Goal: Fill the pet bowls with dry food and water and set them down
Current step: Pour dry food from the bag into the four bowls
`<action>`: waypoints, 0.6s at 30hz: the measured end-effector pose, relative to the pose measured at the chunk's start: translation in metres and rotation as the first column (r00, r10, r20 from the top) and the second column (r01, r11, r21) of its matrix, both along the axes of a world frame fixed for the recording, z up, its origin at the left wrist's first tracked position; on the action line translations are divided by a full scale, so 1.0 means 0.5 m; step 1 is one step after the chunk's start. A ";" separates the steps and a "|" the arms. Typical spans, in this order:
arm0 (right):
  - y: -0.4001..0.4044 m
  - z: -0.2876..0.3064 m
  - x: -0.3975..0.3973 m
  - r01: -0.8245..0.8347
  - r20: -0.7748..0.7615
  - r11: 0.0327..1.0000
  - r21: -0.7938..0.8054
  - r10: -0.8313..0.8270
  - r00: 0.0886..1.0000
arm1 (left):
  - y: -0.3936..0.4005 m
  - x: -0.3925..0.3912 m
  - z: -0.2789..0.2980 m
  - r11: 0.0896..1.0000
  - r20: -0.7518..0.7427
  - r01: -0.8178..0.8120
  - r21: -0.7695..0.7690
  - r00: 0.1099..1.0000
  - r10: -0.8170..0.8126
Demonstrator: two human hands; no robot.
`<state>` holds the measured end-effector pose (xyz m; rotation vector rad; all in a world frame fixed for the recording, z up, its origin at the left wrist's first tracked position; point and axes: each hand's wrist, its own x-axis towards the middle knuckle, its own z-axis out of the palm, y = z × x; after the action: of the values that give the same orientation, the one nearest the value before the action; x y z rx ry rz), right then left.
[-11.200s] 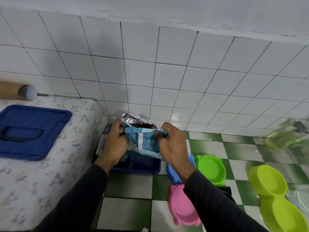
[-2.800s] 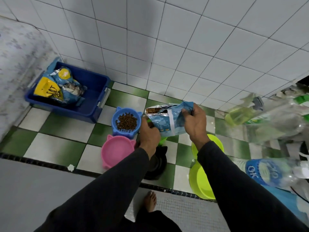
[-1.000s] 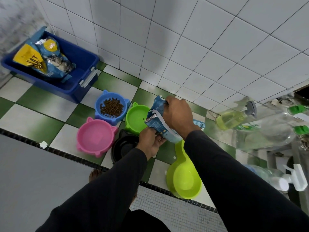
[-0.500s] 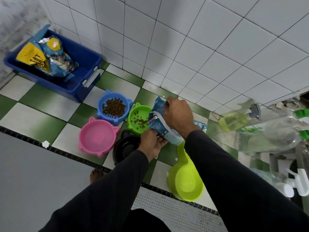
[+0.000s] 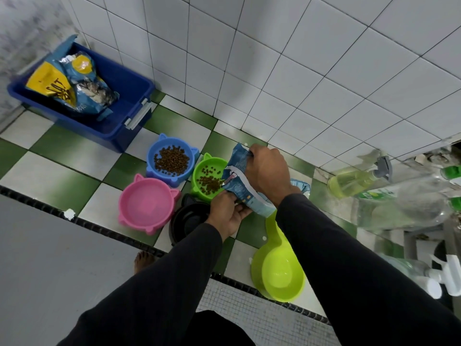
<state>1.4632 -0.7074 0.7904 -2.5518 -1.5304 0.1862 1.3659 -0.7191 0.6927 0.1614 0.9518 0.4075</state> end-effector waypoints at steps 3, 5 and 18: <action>0.001 -0.001 0.000 -0.007 -0.006 1.000 0.013 0.007 1.000 | 0.000 0.000 0.000 1.000 -0.004 0.004 0.005 1.000 -0.004; 0.001 0.000 0.000 -0.006 -0.014 1.000 0.014 0.006 1.000 | 0.000 0.001 -0.001 1.000 -0.008 0.007 0.008 1.000 -0.007; 0.006 -0.003 0.001 0.014 -0.014 0.999 0.038 -0.014 1.000 | 0.006 0.005 0.005 0.999 -0.033 0.019 0.038 0.999 -0.018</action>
<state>1.4634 -0.7044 0.7891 -2.5256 -1.4960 0.1711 1.3683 -0.7163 0.6950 0.2118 0.9741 0.4073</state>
